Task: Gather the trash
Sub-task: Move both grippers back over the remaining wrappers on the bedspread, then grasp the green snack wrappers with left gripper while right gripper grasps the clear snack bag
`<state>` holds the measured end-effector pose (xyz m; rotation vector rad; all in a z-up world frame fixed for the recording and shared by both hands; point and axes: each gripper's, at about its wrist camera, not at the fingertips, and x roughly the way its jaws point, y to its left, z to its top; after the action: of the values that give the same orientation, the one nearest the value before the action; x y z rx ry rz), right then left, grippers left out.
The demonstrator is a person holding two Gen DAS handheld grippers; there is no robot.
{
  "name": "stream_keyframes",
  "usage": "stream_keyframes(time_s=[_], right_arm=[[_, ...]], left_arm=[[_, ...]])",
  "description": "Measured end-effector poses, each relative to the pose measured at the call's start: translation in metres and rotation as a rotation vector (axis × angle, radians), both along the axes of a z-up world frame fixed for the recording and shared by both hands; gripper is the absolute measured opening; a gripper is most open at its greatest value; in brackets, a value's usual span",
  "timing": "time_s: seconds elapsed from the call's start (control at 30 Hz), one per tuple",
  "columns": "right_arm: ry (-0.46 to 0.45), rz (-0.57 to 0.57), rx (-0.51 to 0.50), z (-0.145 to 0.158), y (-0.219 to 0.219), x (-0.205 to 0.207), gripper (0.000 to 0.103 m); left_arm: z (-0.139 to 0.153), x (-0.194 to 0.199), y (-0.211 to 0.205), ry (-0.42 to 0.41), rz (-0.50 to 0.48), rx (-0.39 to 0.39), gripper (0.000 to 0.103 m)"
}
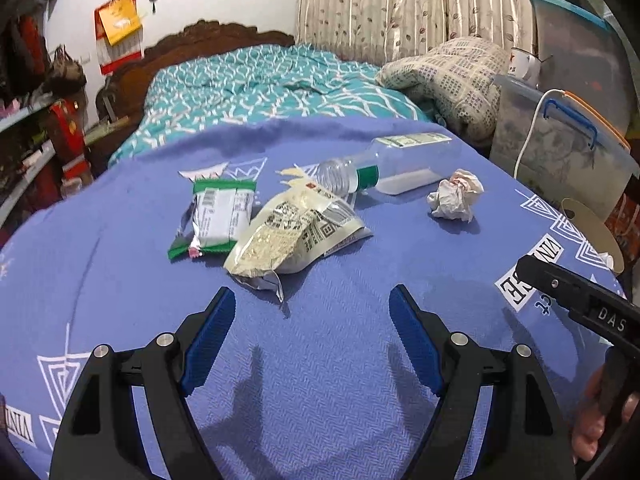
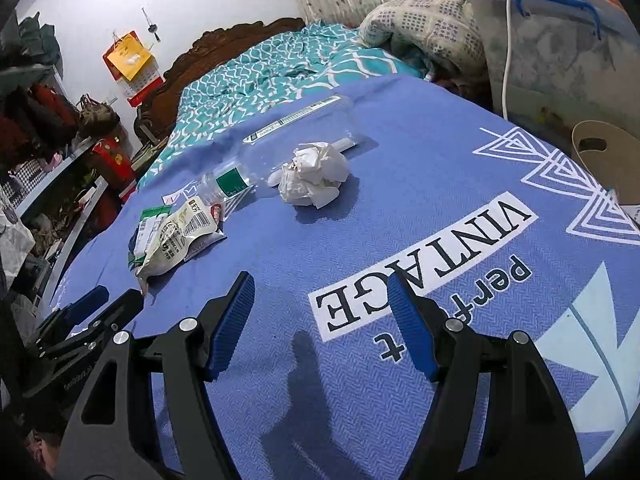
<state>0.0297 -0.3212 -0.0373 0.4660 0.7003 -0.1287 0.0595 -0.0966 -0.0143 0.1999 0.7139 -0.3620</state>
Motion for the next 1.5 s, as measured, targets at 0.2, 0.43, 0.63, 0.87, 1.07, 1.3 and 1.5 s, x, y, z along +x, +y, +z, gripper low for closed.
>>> stream_keyframes(time_s=[0.2, 0.43, 0.63, 0.87, 1.07, 1.3, 1.5], right_arm=[[0.012, 0.005, 0.005, -0.003, 0.000, 0.002, 0.070], [0.003, 0.000, 0.012, -0.002, -0.001, 0.001, 0.071], [0.003, 0.009, 0.008, -0.002, 0.001, 0.001, 0.072], [0.009, 0.034, 0.008, -0.003, 0.005, 0.002, 0.073], [0.008, 0.059, 0.010, -0.003, 0.007, 0.003, 0.073], [0.015, 0.079, 0.027, -0.005, 0.007, 0.004, 0.074], [0.033, 0.098, 0.078, -0.009, 0.003, 0.007, 0.074]], left_arm=[[0.003, -0.004, -0.002, -0.039, 0.001, 0.019, 0.076], [0.004, -0.006, -0.003, -0.059, 0.008, 0.035, 0.076], [0.003, -0.006, -0.001, -0.053, 0.014, 0.034, 0.076], [0.001, -0.002, -0.002, -0.029, 0.016, 0.031, 0.076], [-0.003, 0.003, -0.003, 0.007, 0.017, 0.036, 0.078], [-0.005, 0.009, 0.002, 0.060, 0.002, -0.008, 0.082], [-0.007, 0.026, 0.029, 0.158, 0.020, -0.158, 0.082]])
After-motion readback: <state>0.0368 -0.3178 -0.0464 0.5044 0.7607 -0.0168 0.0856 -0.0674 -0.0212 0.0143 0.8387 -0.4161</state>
